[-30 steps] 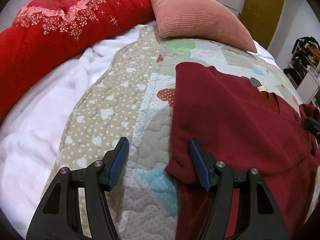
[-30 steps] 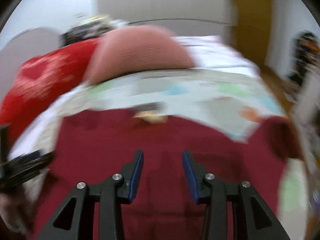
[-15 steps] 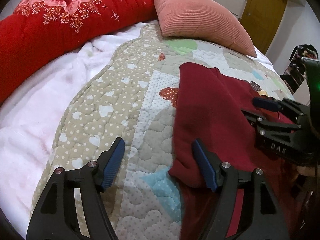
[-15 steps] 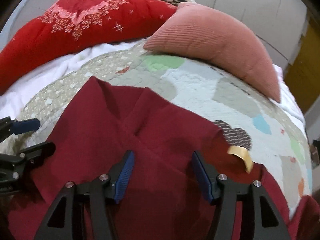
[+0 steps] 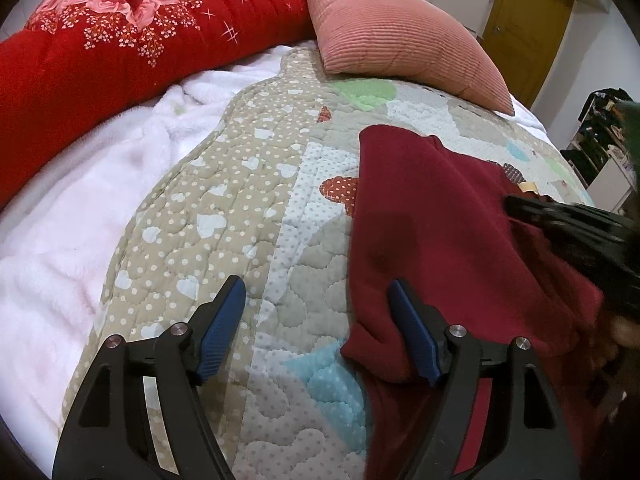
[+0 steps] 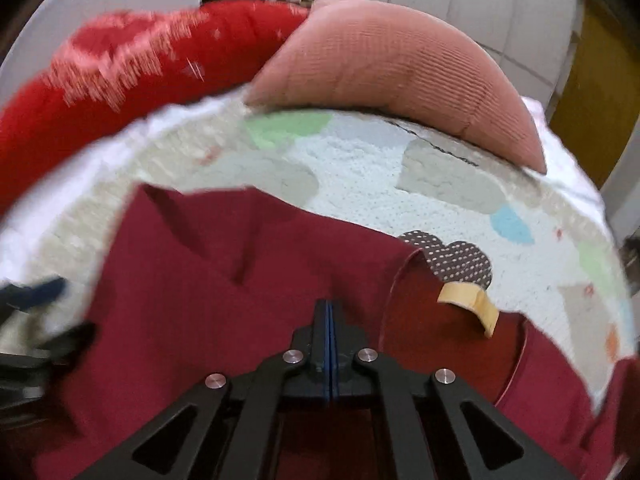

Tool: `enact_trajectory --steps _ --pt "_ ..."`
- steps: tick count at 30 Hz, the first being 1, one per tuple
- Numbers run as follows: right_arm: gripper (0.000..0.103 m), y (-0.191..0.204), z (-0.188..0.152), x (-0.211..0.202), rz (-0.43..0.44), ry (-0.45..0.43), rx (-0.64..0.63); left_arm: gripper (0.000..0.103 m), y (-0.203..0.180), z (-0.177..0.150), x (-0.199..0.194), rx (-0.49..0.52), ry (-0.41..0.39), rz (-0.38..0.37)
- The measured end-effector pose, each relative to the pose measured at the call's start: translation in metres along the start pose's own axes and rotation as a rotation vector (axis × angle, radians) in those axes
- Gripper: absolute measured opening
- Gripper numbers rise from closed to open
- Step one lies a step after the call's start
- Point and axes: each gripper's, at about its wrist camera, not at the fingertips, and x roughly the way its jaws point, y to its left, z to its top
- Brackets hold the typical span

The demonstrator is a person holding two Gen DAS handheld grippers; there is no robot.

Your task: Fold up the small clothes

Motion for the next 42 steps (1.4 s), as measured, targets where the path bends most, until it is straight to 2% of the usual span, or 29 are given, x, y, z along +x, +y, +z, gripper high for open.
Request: enact_trajectory --steps 2,3,5,6,9,12,15,17,21,23,24,26,29,32,35,38,42 --pt "0.002 0.0 -0.005 -0.022 0.029 -0.035 0.018 0.075 -0.001 0.003 -0.005 0.006 -0.006 0.015" --pt "0.008 0.003 -0.012 -0.036 0.034 -0.043 0.016 0.075 -0.002 0.004 -0.01 0.01 -0.022 0.023" --pt "0.03 0.008 -0.024 -0.049 0.059 -0.038 -0.005 0.075 -0.006 0.009 -0.019 0.016 -0.061 0.036" --pt "0.045 0.011 -0.032 -0.054 0.068 -0.032 -0.017 0.075 -0.008 0.011 -0.021 0.017 -0.064 0.035" --pt "0.046 0.008 -0.043 -0.049 0.051 -0.022 -0.001 0.075 -0.017 0.019 -0.019 0.029 -0.047 0.023" --pt "0.041 -0.007 -0.044 -0.025 -0.079 0.017 0.073 0.076 -0.031 0.024 -0.013 0.055 -0.037 0.038" --pt "0.041 -0.024 -0.04 -0.023 -0.124 -0.003 0.16 0.076 -0.041 0.025 0.001 0.093 0.014 0.06" --pt "0.041 -0.027 -0.044 -0.036 -0.114 -0.005 0.18 0.076 -0.042 0.022 0.011 0.104 0.04 0.074" --pt "0.042 -0.02 -0.068 -0.068 -0.052 -0.01 0.15 0.076 -0.038 0.019 0.014 0.049 0.033 0.046" --pt "0.046 -0.018 -0.08 -0.066 -0.027 0.018 0.163 0.076 -0.037 0.019 0.013 0.027 0.036 0.045" --pt "0.046 -0.019 -0.086 -0.06 -0.023 0.045 0.171 0.076 -0.038 0.018 0.012 0.028 0.04 0.05" --pt "0.046 -0.02 -0.092 -0.059 -0.025 0.016 0.18 0.076 -0.043 0.016 0.003 0.048 0.045 0.061" --pt "0.046 -0.022 -0.089 -0.073 -0.037 0.04 0.2 0.076 -0.05 0.01 -0.013 0.086 0.025 0.079" --pt "0.047 -0.032 -0.097 -0.094 -0.048 0.002 0.226 0.076 -0.056 0.0 -0.025 0.085 0.017 0.041" --pt "0.047 -0.058 -0.117 -0.118 -0.092 -0.012 0.278 0.076 -0.066 -0.01 -0.035 0.089 0.001 0.001" --pt "0.048 -0.103 -0.139 -0.146 -0.178 -0.045 0.366 0.076 -0.077 -0.017 -0.043 0.101 -0.028 -0.025" --pt "0.061 -0.181 -0.166 -0.177 -0.398 -0.076 0.481 0.076 -0.091 -0.019 -0.045 0.108 -0.042 -0.047"
